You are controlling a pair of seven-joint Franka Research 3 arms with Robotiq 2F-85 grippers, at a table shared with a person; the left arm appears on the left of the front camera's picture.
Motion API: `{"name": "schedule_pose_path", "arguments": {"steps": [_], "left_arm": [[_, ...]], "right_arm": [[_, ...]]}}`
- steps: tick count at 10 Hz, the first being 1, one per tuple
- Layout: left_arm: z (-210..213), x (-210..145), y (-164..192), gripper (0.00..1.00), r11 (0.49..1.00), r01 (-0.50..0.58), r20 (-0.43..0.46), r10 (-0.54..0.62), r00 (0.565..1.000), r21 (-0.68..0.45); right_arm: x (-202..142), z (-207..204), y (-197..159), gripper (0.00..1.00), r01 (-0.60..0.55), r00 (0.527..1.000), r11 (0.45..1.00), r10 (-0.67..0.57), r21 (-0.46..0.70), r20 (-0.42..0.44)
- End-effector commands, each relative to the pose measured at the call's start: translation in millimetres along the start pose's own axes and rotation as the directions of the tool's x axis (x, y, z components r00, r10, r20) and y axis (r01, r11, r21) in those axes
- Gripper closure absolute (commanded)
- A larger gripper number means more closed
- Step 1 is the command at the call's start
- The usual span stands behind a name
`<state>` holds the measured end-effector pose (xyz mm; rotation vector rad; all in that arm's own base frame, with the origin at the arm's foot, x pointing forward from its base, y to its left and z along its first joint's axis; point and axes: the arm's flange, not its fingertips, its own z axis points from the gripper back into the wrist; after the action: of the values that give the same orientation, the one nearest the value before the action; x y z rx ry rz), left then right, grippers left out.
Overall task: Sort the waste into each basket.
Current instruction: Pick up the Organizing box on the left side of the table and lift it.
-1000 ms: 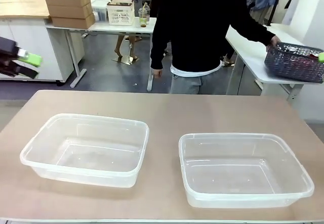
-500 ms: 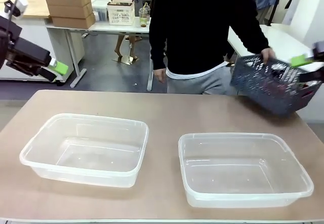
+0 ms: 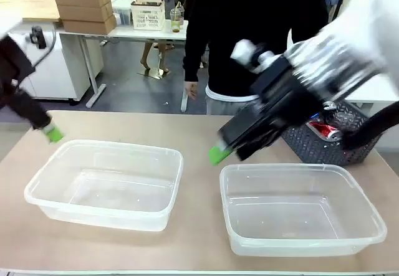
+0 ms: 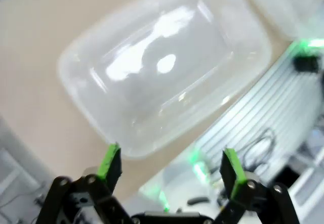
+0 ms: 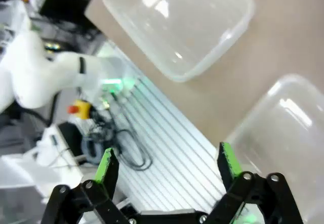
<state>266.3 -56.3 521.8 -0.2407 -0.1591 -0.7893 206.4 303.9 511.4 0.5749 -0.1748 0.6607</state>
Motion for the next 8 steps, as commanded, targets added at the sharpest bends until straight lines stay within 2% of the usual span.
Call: {"name": "schedule_pose_path", "arguments": {"steps": [1,2,3,4,5,6,7,8], "left_arm": [[-13.9,-43.5,-22.5,0.0,0.992,0.08,-0.138,-0.067,0.988,0.097],[0.0,0.0,0.0,0.0,1.0,0.0,0.0,0.0,1.0,0.0],[0.0,0.0,0.0,0.0,1.0,0.0,0.0,0.0,1.0,0.0],[3.2,-17.4,-7.8,0.0,0.998,0.033,-0.089,-0.029,0.996,0.049],[-26.4,8.9,5.8,0.0,0.995,-0.04,-0.104,0.05,0.993,0.09],[-53.8,13.7,19.0,0.0,0.988,-0.084,-0.149,0.103,0.983,0.13],[-78.1,7.3,30.3,0.0,0.983,-0.114,-0.174,0.139,0.975,0.145],[-101.1,-1.1,38.2,0.0,0.982,-0.146,-0.213,0.17,0.962,0.123]], "right_arm": [[19.3,-0.8,-15.8,0.0,-0.068,0.995,0.989,0.077,-0.133,0.059],[0.0,0.0,0.0,0.0,0.0,1.0,1.0,0.0,0.0,0.0],[0.0,0.0,0.0,0.0,0.0,1.0,1.0,0.0,0.0,0.0],[7.8,-16.0,7.9,0.0,-0.062,0.998,0.996,0.062,-0.071,0.002],[31.8,-64.6,35.3,0.0,0.11,0.989,0.961,-0.13,-0.253,-0.064],[52.8,-104.7,55.7,0.0,0.206,0.972,0.936,-0.23,-0.286,-0.053],[63.7,-132.4,57.7,0.0,0.312,0.939,0.878,-0.343,-0.363,-0.024],[66.8,-154.6,51.1,0.0,0.355,0.915,0.773,-0.402,-0.527,0.026]]}}
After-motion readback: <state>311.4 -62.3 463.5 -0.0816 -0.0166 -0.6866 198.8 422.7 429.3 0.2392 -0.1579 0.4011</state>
